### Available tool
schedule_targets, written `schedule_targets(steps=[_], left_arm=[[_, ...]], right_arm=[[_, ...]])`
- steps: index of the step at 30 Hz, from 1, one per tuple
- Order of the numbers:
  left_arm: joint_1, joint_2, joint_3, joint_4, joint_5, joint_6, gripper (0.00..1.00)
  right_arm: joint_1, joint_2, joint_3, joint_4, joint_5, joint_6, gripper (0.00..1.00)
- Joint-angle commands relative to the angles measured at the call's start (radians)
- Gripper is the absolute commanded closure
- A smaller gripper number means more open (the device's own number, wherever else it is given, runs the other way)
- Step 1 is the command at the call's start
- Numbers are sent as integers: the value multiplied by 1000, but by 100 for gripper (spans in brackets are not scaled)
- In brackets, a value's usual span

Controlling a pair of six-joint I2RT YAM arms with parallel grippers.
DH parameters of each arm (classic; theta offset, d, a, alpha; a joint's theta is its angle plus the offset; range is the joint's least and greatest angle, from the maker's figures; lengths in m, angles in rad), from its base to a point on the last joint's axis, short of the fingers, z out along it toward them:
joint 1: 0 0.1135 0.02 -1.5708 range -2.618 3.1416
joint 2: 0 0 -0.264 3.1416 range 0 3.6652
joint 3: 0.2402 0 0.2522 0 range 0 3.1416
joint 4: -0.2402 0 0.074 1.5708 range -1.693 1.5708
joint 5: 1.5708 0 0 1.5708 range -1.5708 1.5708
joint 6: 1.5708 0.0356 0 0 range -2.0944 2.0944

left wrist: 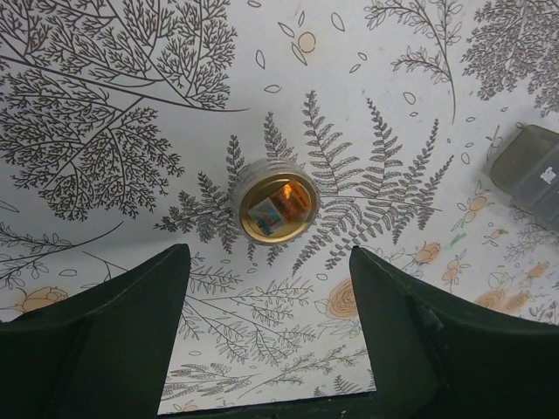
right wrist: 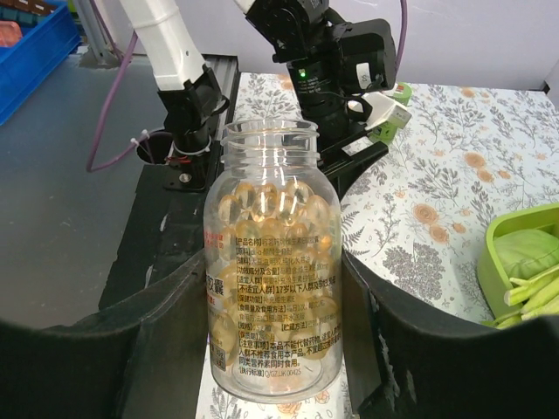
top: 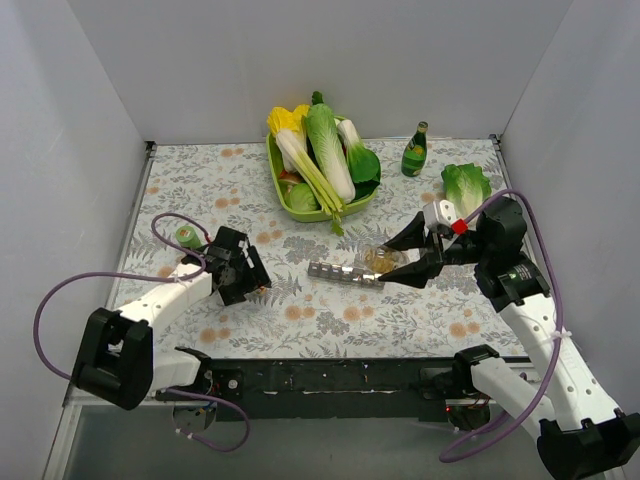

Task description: Sort the pills into containers

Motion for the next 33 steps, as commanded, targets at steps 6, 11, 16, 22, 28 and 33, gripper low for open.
schedule_targets(steps=[6,11,16,22,28,33], left_arm=[[7,97,47,-1,-39,29,33],[1,205,106,-38,-63,40,36],[-44,273,174,-88,-129,43,36],[-107,322,198,-147,-223,23,43],[-148,356,215,-160,-258,11,55],[-151,356,238,-160,-257,20,64]], right_arm=[[-25,2,-20,81,-32,41,94],[-31,4,-29,88,-32,50,94],[-41,4,-35,99,-35,57,94],[-47,5,-41,102,-34,62,94],[-48,8,-46,107,-34,64,94],[-51,4,-50,107,-32,65,94]])
